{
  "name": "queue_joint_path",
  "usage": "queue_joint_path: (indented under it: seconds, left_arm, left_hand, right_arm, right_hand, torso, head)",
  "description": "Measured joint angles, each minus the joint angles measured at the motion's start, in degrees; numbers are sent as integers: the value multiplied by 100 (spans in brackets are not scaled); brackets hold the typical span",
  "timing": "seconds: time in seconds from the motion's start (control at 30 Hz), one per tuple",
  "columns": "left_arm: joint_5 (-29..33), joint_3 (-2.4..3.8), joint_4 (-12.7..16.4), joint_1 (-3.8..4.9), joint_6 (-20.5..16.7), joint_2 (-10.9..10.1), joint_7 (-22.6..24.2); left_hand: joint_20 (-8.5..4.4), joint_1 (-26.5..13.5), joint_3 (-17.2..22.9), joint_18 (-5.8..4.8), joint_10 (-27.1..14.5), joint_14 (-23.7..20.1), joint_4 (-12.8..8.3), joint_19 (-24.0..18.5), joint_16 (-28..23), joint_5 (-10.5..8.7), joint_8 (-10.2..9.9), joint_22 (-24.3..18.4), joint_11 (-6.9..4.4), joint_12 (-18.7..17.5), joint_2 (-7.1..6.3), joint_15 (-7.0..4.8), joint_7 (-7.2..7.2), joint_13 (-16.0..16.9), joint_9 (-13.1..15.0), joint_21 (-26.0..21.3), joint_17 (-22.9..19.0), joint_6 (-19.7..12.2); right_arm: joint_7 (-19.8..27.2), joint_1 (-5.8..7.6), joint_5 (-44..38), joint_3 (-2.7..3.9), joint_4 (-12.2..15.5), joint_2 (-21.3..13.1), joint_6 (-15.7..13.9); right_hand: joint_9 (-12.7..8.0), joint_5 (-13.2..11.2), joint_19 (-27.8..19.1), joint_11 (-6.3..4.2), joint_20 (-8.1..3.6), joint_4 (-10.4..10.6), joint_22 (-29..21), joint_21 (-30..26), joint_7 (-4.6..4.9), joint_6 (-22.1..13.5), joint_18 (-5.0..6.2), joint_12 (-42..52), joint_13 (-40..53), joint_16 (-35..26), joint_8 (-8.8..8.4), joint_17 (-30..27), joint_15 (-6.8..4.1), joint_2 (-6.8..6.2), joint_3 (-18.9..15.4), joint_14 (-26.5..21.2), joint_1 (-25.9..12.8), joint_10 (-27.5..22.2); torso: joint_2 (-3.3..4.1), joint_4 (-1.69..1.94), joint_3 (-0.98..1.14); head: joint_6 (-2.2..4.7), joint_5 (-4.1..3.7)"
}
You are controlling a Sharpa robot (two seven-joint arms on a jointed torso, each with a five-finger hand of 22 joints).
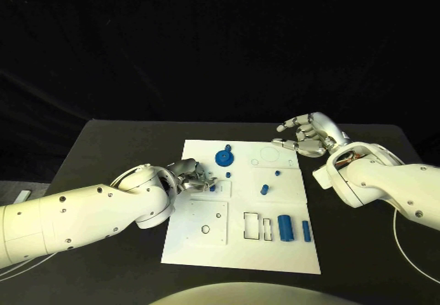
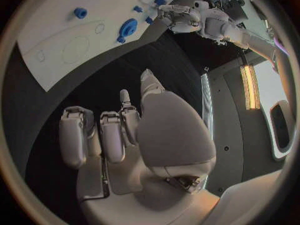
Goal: Assemble the parts on the task board
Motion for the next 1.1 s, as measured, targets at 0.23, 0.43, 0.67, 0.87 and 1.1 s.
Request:
queue_joint_path:
  seconds: [0.23,0.43,0.67,0.87,1.1]
  left_arm:
    - [233,156,110,6,-9,-113,15]
    - [985,302,120,264,266,-293,31]
    - [1642,352,-283,925,1174,-325,18]
    - [1818,361,-713,1207,1886,-139,-11]
    - [1705,342,-1226,1327,2451,212,-51]
  left_hand:
    - [0,-17,-73,0,-2,0,-25,0,0,0,-32,0,1,-9,-44,0,33,-58,20,0,0,1]
    - [158,612,-237,52,-778,6,-32,-508,-85,0,-625,-359,279,-736,-197,207,356,-1070,-246,-338,0,-641]
    - [265,802,-435,91,-1028,21,-24,-678,-123,-32,-857,-616,409,-946,-240,289,493,-1414,-441,-465,0,-779]
    - [269,802,-570,91,-1047,0,-15,-682,-123,-54,-878,-628,428,-946,-240,310,493,-1446,-500,-480,0,-779]
    - [286,802,-664,90,-1088,0,-16,-699,-145,-83,-895,-662,429,-969,-240,309,493,-1512,-540,-509,0,-779]
  right_arm:
    - [7,-7,0,0,-31,3,-4]
    - [17,-11,0,0,-92,20,-8]
    - [39,-14,1,0,-191,56,-18]
    - [71,-15,21,0,-237,84,-28]
    - [123,-16,73,0,-276,105,-52]
  right_hand:
    - [0,0,0,0,0,0,0,0,0,0,0,0,0,0,0,0,0,0,0,0,0,0]
    - [0,0,0,0,0,3,2,0,0,0,0,0,0,0,0,-1,0,0,-3,0,0,0]
    - [0,0,-32,-5,-32,17,4,-142,1,-1,88,-270,1,-79,0,-1,0,0,-17,0,0,-184]
    - [0,0,-265,-17,-49,17,4,-526,-14,-53,181,-873,-286,-268,66,-2,-22,0,-17,22,0,-555]
    - [-12,0,-733,-37,-73,32,1,-1454,-29,-146,365,-1990,-1307,-807,135,-571,-65,0,-33,20,0,-1093]
  torso:
    - [-2,0,-2]
    - [-10,-2,-2]
    - [-13,-4,2]
    - [-5,-5,2]
    - [7,-4,-2]
  head:
    - [35,16]
    - [64,15]
    - [96,33]
    - [130,51]
    - [135,66]
